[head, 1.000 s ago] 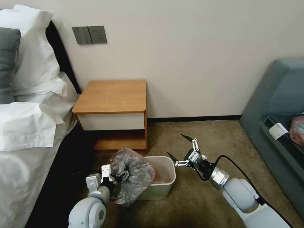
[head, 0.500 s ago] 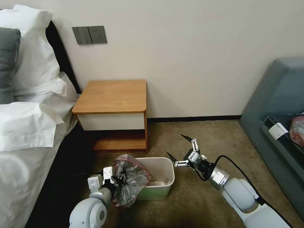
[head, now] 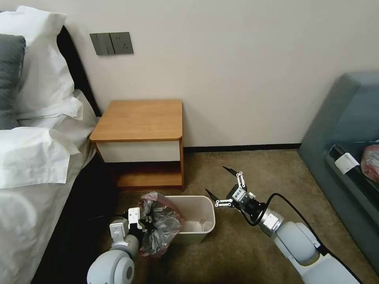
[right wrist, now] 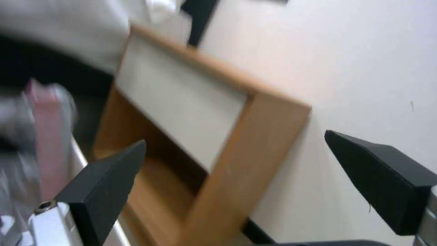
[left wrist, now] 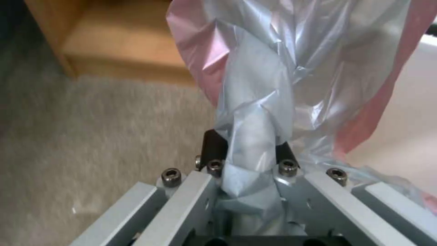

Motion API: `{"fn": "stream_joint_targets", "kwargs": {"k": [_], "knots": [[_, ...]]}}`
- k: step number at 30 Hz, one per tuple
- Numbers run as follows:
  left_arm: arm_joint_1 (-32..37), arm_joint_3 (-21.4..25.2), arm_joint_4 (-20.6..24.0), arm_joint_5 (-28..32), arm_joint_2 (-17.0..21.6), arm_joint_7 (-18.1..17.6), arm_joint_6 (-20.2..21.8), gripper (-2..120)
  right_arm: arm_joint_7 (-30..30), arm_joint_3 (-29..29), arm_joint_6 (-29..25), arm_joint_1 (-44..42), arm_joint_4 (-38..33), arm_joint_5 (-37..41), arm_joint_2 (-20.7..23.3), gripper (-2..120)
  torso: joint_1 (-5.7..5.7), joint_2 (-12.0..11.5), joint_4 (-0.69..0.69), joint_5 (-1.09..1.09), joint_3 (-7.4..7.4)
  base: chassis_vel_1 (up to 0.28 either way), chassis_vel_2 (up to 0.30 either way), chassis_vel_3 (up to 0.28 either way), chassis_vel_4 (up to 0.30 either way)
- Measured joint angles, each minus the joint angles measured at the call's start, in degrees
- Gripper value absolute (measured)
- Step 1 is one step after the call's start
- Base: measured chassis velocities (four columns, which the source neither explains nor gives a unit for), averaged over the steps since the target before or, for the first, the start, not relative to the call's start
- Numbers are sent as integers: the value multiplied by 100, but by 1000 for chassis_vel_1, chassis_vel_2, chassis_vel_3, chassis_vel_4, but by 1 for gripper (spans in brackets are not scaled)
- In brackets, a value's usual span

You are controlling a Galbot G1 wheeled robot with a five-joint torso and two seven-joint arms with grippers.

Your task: Pick up the garbage bag from the table and place it over the trash can.

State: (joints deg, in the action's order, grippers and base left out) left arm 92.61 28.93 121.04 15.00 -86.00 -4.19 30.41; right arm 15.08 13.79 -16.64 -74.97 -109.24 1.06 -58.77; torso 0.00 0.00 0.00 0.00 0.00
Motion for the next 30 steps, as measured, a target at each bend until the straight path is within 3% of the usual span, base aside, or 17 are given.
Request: {"fn": "stream_joint_targets", "kwargs": {"k": [3, 9, 16, 20, 30], "knots": [[104, -40, 151, -156, 7, -16, -429, 5, -439, -421, 247, -3, -380, 854, -9, 100, 0, 0, 0, -1, 0, 0, 0, 0, 0], [149, 4, 253, -337, 23, -110, -973, 5, -957, -1139, 906, 148, -950, 1521, 105, 100, 0, 0, 0, -1, 0, 0, 0, 0, 0], [198, 41, 622, -326, 15, -156, -1085, 5, -827, -2259, 1237, 1169, -882, 845, 351, 100, 0, 0, 0, 0, 0, 0, 0, 0, 0], [213, 65, 741, -318, -10, -165, -1077, 5, -792, -2731, 1371, 1653, -665, 642, 261, 100, 0, 0, 0, 0, 0, 0, 0, 0, 0], [274, 73, 925, -70, -97, -215, -918, 5, -803, -3090, 1351, 2242, 14, 239, -130, 100, 0, 0, 0, 0, 0, 0, 0, 0, 0]]}}
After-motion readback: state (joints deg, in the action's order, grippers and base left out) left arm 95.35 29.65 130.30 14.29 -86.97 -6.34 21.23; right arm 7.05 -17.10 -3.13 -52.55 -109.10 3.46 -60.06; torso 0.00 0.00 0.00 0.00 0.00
